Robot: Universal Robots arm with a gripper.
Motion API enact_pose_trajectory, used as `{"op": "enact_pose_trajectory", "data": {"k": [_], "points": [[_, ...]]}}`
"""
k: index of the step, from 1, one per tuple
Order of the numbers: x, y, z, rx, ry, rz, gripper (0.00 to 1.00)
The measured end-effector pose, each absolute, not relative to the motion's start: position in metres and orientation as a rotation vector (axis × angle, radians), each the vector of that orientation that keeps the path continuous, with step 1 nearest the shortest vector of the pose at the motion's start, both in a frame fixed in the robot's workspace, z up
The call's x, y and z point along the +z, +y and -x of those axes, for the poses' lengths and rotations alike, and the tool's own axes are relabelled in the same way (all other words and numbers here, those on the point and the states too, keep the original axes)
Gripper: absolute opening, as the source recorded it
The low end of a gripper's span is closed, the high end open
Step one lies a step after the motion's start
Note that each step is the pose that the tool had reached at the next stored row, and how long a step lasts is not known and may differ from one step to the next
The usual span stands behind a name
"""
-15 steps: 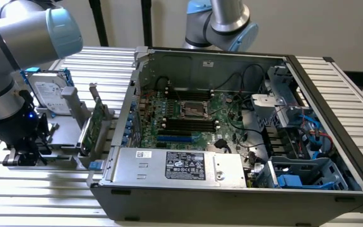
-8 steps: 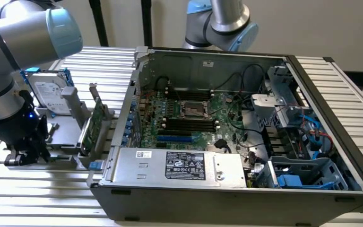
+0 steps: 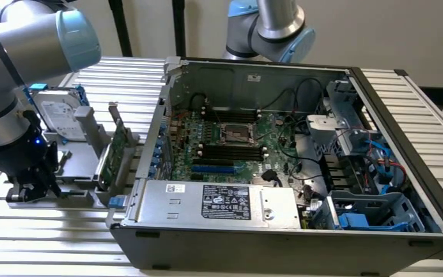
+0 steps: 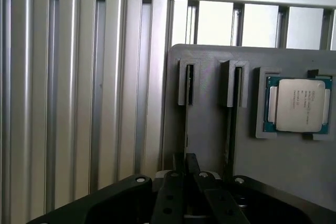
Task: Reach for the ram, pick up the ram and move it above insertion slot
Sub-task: 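Pick up the ram and move it above insertion slot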
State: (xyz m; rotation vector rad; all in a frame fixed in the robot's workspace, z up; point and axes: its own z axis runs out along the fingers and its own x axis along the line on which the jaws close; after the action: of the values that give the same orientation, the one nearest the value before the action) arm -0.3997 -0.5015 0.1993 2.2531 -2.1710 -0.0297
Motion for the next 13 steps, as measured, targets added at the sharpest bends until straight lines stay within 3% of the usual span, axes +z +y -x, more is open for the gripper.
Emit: {"op": "enact_pose_trajectory", "data": {"k": [13], "points": [[0.1988, -0.5015, 0.3996, -0.030, -2.242, -2.184, 0.13]]}}
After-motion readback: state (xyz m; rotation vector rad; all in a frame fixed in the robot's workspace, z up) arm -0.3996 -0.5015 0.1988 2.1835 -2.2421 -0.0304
